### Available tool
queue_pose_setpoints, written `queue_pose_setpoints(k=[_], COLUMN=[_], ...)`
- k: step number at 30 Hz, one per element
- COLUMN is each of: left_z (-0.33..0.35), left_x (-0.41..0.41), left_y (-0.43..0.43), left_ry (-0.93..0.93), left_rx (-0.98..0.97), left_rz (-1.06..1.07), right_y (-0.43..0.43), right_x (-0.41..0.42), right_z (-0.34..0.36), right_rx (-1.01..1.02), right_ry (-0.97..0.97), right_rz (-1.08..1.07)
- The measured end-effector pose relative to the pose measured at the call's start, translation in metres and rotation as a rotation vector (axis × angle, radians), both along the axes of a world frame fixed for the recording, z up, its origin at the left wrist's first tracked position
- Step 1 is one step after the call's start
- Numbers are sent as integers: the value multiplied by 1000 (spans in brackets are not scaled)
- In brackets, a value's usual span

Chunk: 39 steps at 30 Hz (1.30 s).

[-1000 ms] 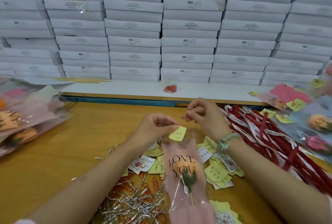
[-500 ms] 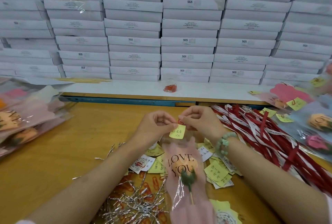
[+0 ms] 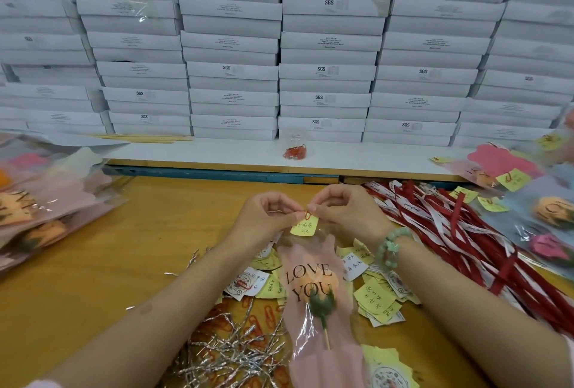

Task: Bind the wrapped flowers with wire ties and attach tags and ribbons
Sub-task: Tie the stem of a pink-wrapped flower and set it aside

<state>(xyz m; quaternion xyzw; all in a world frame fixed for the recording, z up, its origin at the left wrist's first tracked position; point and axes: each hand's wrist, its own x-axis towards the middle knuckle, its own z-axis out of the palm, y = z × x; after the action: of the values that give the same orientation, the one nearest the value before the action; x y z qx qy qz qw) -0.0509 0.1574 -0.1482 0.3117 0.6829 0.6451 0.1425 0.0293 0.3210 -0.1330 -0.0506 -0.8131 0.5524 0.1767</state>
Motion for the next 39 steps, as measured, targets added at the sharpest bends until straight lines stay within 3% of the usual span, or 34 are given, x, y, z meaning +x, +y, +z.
queue_pose_setpoints(k=[14, 18, 21, 27, 34, 39], left_z=[8, 21, 39, 60, 49, 32], left_x=[3, 8, 10, 45, 88, 116], left_y=[-3, 0, -1, -13, -50, -72], left_ry=[29, 129, -51, -445, -544, -613], left_rx=[-21, -104, -80, 0, -117, -141], left_rz=[22, 182, 246, -23, -223, -488], right_y=[7, 13, 15, 17, 24, 24], right_x=[5, 4, 5, 10, 8, 7], right_z=[6, 12, 19, 32, 37, 37], right_rx=[-102, -241, -368, -586, -760, -801], right_ry=[-108, -74, -34, 63, 164, 159], right_rz=[135, 116, 101, 16, -47, -95])
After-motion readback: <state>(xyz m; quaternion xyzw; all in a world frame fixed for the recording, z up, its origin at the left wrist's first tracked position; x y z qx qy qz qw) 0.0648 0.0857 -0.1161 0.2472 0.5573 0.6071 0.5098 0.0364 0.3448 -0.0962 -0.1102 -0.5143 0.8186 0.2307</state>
